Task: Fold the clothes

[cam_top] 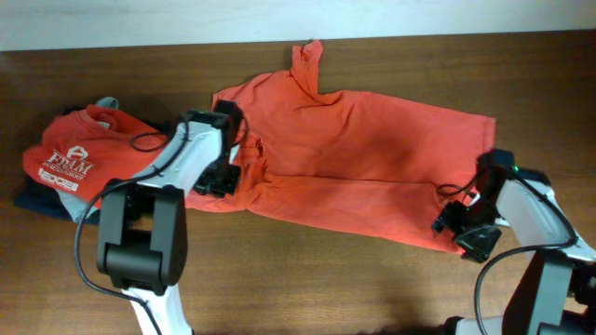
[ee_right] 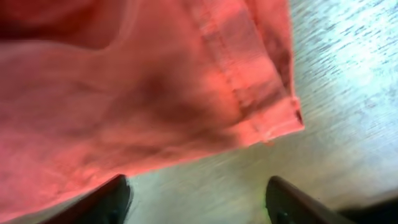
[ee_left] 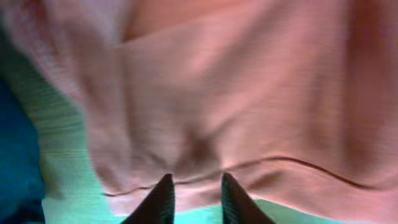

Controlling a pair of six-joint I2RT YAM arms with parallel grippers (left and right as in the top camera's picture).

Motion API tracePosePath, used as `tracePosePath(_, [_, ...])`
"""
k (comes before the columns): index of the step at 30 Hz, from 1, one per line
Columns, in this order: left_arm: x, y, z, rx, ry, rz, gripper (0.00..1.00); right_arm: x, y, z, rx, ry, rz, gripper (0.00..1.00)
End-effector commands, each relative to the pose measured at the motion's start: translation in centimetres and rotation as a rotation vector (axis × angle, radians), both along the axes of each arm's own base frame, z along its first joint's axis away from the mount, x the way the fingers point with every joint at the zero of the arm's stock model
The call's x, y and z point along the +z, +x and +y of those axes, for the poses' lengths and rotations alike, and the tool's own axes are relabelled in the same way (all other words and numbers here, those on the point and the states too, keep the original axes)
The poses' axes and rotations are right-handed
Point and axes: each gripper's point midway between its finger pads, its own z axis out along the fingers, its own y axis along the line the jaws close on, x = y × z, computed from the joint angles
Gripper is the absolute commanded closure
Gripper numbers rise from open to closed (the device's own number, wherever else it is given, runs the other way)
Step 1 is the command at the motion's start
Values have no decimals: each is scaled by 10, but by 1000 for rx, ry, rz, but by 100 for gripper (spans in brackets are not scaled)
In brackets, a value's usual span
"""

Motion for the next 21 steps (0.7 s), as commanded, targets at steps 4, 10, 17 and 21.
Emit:
tracePosePath(4, [-11,-7,19,114,-6,-4,58,-30,-7,10,-124,94,-48,37])
tracePosePath(10, [-29,-11,18,125,-34,-16,56,-35,-1,7,-139,77,-82,61])
tracePosePath(17, [-44,-14,20,123,-30,-38,85,-37,-5,-5,-130,7,-62,81])
tracePosePath(21, [-42,-14,30,117,31,-46,99,-38,-14,-22,-119,-91,-22,93])
